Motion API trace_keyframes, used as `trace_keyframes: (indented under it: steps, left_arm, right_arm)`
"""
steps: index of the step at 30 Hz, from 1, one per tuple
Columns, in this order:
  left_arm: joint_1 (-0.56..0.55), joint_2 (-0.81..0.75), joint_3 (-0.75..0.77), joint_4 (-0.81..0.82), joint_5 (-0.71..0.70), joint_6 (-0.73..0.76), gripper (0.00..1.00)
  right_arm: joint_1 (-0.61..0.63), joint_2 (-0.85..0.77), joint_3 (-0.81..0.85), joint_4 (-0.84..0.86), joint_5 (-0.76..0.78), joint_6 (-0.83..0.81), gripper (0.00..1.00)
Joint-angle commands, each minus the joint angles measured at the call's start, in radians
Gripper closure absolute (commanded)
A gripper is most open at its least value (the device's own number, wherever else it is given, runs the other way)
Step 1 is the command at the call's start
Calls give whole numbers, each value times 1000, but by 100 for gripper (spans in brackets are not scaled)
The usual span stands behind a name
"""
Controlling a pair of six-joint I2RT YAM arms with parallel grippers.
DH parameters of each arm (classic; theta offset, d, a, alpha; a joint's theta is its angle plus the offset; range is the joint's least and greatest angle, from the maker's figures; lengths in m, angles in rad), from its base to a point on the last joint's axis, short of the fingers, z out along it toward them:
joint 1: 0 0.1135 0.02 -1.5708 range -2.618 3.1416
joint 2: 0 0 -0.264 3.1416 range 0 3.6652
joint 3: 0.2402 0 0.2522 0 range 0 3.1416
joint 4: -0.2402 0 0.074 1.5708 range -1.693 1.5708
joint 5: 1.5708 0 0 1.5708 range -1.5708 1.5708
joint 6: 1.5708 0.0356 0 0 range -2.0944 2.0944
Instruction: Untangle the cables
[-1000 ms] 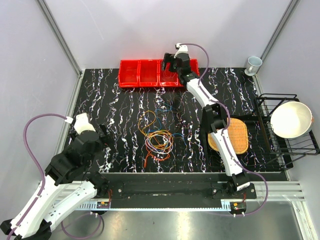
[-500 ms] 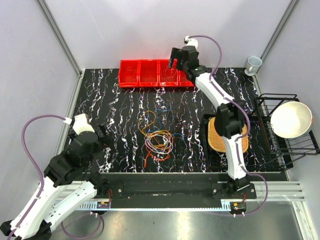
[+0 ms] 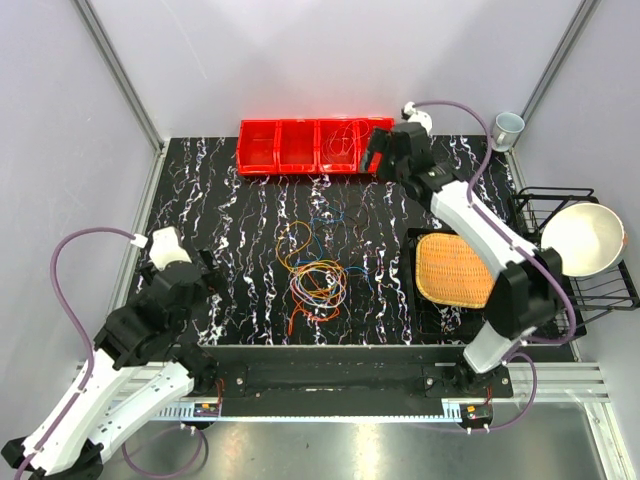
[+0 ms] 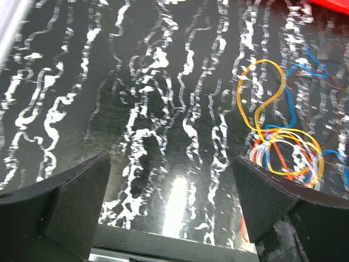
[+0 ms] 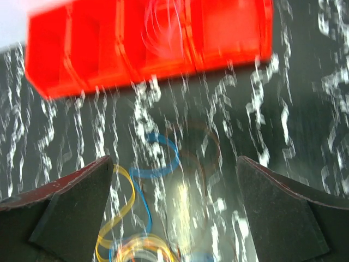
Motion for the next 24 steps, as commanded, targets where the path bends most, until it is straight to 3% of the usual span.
trace_keyframes:
  steps: [1, 6, 9, 14, 17, 24]
  left_arm:
    - [6, 69, 5, 46, -107, 37, 4]
    - [5, 174, 30, 41, -6, -29, 6]
    - [2, 279, -4, 113, 112, -51, 7]
    - [-75, 418, -107, 343, 267, -46, 11]
    - [-129, 484, -133, 466, 283, -39, 11]
    - [-133, 702, -67, 635, 222, -20, 19]
  right_arm:
    - [9, -150, -130, -110, -61, 63, 0]
    - [12, -265, -342, -91, -225, 141, 0]
    - [25, -290, -425, -78, -363, 161, 0]
    - [42, -349, -558, -55, -403, 146, 0]
    - [42, -366, -615, -15, -453, 144, 0]
    - [56, -357, -677, 30, -487, 147, 2]
